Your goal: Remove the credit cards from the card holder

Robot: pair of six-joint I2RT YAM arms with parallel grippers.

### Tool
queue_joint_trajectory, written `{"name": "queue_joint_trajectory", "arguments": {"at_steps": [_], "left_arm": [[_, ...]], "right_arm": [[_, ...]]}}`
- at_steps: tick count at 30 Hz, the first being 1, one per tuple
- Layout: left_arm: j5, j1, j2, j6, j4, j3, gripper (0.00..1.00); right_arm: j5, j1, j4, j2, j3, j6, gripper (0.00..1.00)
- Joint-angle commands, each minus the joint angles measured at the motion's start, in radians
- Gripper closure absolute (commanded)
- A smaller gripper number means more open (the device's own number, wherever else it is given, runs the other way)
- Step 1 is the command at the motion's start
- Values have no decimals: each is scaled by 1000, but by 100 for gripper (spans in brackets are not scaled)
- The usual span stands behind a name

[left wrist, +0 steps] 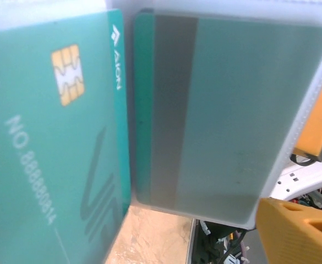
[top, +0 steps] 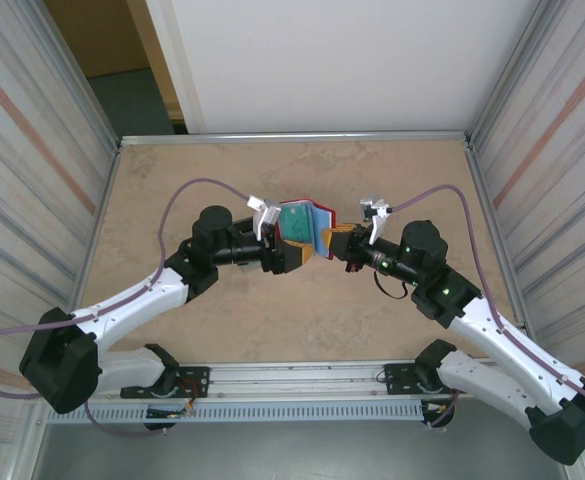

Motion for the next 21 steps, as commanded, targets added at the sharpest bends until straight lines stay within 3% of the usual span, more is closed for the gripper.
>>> {"name": "queue_joint_trajectory", "arguments": {"at_steps": [1,7,10,16,21], "left_arm": [[39,-2,-18,-2,23,20,6],[34,-2,-11,-4,24,23,2],[25,-3,-3,-3,18,26,5],[-22,-2,-1,0,-14,26,32],[-71,-2,-5,22,-63,26,67]], "right_arm": [[38,-3,15,-27,-12,8,100],[41,-2,12,-23,-12,11,100],[41,-3,12,-21,-14,12,100],[43,-3,0,-27,-17,12,100],[53,-3,-17,-33,-18,12,100]]}}
